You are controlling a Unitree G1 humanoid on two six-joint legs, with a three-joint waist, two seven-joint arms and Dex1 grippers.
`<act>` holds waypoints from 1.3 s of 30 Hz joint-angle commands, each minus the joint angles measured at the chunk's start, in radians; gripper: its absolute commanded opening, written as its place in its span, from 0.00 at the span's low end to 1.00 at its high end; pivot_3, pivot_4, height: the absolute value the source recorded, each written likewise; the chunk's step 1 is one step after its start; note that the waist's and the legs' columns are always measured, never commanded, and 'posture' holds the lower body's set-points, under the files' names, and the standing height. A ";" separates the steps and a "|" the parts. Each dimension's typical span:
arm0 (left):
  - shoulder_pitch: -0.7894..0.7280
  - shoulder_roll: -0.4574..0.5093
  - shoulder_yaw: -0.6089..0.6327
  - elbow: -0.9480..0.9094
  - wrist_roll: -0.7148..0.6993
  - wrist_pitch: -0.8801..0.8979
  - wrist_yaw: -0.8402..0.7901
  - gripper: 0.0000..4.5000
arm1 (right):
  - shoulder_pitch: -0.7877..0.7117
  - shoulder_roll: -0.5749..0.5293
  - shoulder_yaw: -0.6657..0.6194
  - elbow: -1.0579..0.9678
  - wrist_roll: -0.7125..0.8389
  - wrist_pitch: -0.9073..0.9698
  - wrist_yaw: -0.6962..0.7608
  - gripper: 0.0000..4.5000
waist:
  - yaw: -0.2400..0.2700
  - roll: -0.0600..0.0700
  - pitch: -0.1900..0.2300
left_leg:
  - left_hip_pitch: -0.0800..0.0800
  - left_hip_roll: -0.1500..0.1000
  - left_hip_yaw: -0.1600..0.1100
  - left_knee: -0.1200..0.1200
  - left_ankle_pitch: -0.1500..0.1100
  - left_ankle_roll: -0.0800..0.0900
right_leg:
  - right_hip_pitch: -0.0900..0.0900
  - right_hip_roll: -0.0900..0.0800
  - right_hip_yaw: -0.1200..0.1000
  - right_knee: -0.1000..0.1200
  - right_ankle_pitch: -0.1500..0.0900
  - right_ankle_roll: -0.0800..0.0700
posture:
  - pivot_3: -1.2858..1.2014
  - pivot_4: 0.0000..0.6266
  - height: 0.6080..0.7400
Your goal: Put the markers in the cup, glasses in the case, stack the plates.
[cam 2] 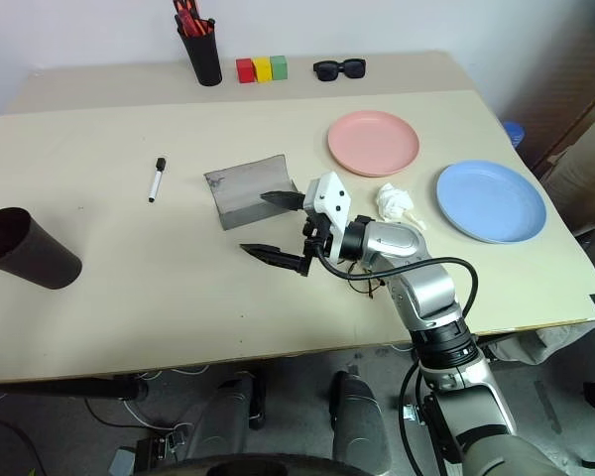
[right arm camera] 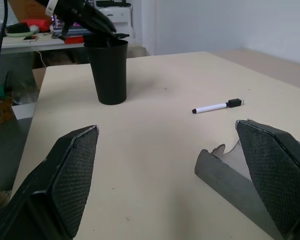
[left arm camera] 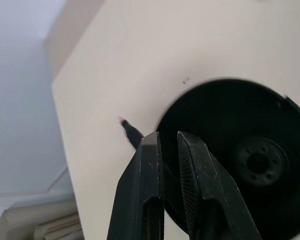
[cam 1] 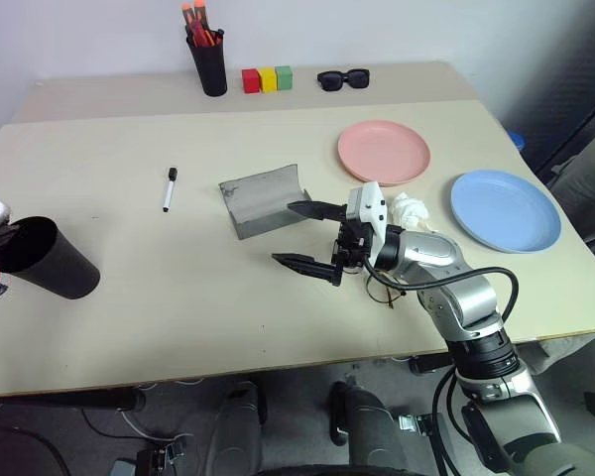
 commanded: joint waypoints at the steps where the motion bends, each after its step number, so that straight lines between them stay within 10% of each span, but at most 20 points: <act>1: -0.055 -0.003 0.027 -0.032 -0.015 0.056 0.038 0.12 | -0.015 0.003 -0.005 -0.021 0.004 -0.018 0.000 1.00 | 0.000 0.000 0.000 | 0.000 0.000 0.000 0.000 0.000 0.000 | 0.000 0.000 0.000 0.000 0.000 0.000 | 0.52 0.24 1.00; 6: -0.166 -0.048 0.062 -0.061 -0.059 0.275 0.113 0.23 | -0.013 0.003 -0.005 -0.021 0.001 -0.019 -0.001 1.00 | 0.000 0.000 0.000 | 0.001 0.000 0.000 0.001 0.000 0.000 | 0.001 0.000 0.000 0.002 0.000 0.000 | 0.52 0.24 1.00; 12: -0.220 -0.095 0.113 -0.111 -0.085 0.518 0.179 0.87 | -0.012 0.001 -0.003 -0.018 0.001 -0.020 0.004 1.00 | -0.001 -0.001 -0.001 | 0.004 0.000 0.000 0.002 0.001 0.000 | 0.003 0.000 0.000 0.004 0.000 0.001 | 0.52 0.24 1.00; 23: -0.311 -0.149 0.125 -0.198 -0.154 0.910 0.227 0.87 | -0.026 0.006 0.003 0.003 -0.001 -0.027 0.023 1.00 | 0.001 -0.003 -0.002 | 0.010 0.001 0.000 0.002 0.002 -0.004 | 0.006 0.000 0.001 0.010 -0.001 0.002 | 0.52 0.24 1.00; 39: -0.406 -0.214 0.103 -0.174 -0.251 0.929 0.314 0.87 | -0.020 0.005 0.001 0.002 -0.007 -0.031 0.025 1.00 | 0.000 -0.004 -0.002 | 0.011 0.001 0.000 0.002 0.003 -0.004 | 0.006 0.000 0.001 0.011 -0.001 0.001 | 0.52 0.24 1.00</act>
